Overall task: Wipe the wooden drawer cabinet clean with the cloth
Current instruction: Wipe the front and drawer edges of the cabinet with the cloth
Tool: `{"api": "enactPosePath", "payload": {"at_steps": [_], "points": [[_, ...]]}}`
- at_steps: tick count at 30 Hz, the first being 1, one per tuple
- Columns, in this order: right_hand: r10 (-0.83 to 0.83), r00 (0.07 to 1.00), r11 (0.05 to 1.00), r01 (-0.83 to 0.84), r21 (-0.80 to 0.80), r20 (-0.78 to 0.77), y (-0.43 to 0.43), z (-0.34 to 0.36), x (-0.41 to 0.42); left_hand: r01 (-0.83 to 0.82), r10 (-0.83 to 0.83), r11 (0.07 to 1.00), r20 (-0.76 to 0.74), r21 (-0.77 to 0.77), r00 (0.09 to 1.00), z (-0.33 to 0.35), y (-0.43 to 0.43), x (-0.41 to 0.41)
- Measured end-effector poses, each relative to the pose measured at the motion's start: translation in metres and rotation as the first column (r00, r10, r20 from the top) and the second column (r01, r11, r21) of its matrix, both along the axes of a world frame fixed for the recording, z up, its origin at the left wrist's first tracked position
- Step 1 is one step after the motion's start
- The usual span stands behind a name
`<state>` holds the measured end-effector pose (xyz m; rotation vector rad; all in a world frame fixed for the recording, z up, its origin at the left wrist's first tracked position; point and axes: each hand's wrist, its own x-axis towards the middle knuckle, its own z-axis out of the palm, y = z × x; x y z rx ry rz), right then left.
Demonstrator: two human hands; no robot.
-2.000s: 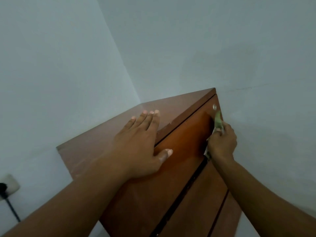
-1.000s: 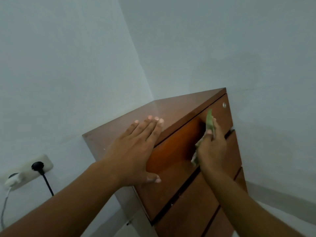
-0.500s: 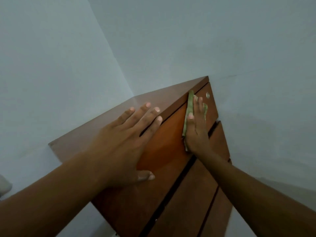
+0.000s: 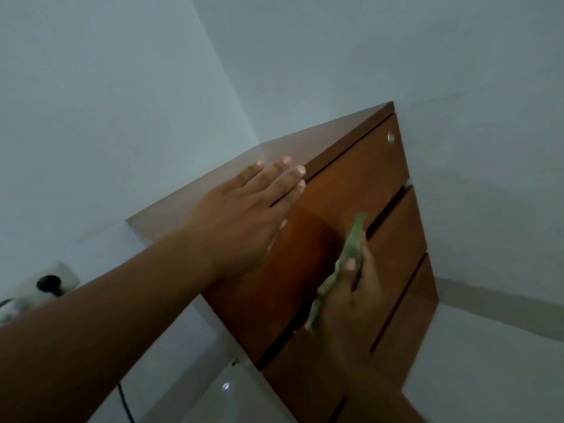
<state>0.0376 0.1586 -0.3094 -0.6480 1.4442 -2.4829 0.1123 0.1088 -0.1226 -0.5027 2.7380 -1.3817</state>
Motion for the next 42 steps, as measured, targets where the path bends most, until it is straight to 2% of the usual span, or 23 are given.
{"api": "enactPosePath", "payload": {"at_steps": [2, 5, 7, 9, 15, 20, 21, 23, 25, 27, 34, 37, 42], "points": [[0.006, 0.976, 1.0, -0.011, -0.02, -0.217, 0.004, -0.016, 0.06, 0.031, -0.031, 1.0, -0.021, -0.002, 0.999, 0.001, 0.002, 0.006], [-0.019, 0.816, 1.0, 0.028, 0.007, -0.578, 0.004, -0.017, 0.113, 0.074, -0.074, 0.997, 0.02, -0.03, 0.997, 0.002, 0.003, 0.018], [-0.037, 0.721, 0.997, 0.072, 0.022, -0.692, -0.002, -0.015, 0.106, 0.083, -0.08, 0.995, 0.065, -0.05, 0.995, 0.0, 0.002, 0.026], [-0.037, 0.698, 0.995, 0.093, 0.04, -0.715, -0.01, -0.009, 0.082, 0.096, -0.092, 0.994, 0.073, -0.048, 0.993, -0.002, 0.002, 0.03], [0.0, 0.868, 0.987, 0.079, 0.138, -0.496, -0.062, 0.005, -0.034, 0.074, -0.068, 0.995, 0.087, -0.06, 0.994, -0.005, 0.0, 0.022], [-0.048, 0.931, 0.981, 0.113, 0.159, -0.362, -0.084, 0.015, -0.105, 0.051, -0.047, 0.997, 0.083, -0.057, 0.995, -0.008, 0.006, 0.021], [-0.059, 0.95, 0.979, 0.116, 0.17, -0.307, -0.082, 0.018, -0.114, 0.028, -0.024, 0.998, 0.076, -0.058, 0.997, -0.01, 0.009, 0.02], [-0.061, 0.994, 0.978, 0.078, 0.195, -0.092, -0.071, 0.025, -0.127, -0.041, 0.046, 0.997, 0.072, -0.071, 0.996, -0.02, 0.017, 0.019], [-0.044, 0.986, 0.985, 0.015, 0.171, 0.163, -0.055, 0.024, -0.136, -0.106, 0.109, 0.993, 0.075, -0.05, 0.991, -0.04, 0.025, 0.018], [0.003, 0.963, 0.99, -0.041, 0.138, 0.269, -0.036, 0.012, -0.134, -0.134, 0.133, 0.99, 0.034, 0.034, 0.991, -0.068, 0.033, 0.019], [0.127, 0.985, 0.961, -0.151, 0.231, 0.118, 0.009, -0.036, -0.11, -0.155, 0.24, 0.939, -0.262, 0.307, 0.935, -0.18, 0.05, 0.026], [0.152, 0.987, 0.949, -0.162, 0.269, 0.054, 0.014, -0.042, -0.11, -0.13, 0.281, 0.924, -0.405, 0.361, 0.87, -0.2, 0.06, 0.018], [0.19, 0.981, 0.947, -0.189, 0.259, 0.021, 0.02, -0.04, -0.101, -0.107, 0.389, 0.883, -0.584, 0.457, 0.712, -0.221, 0.085, 0.019]]}}
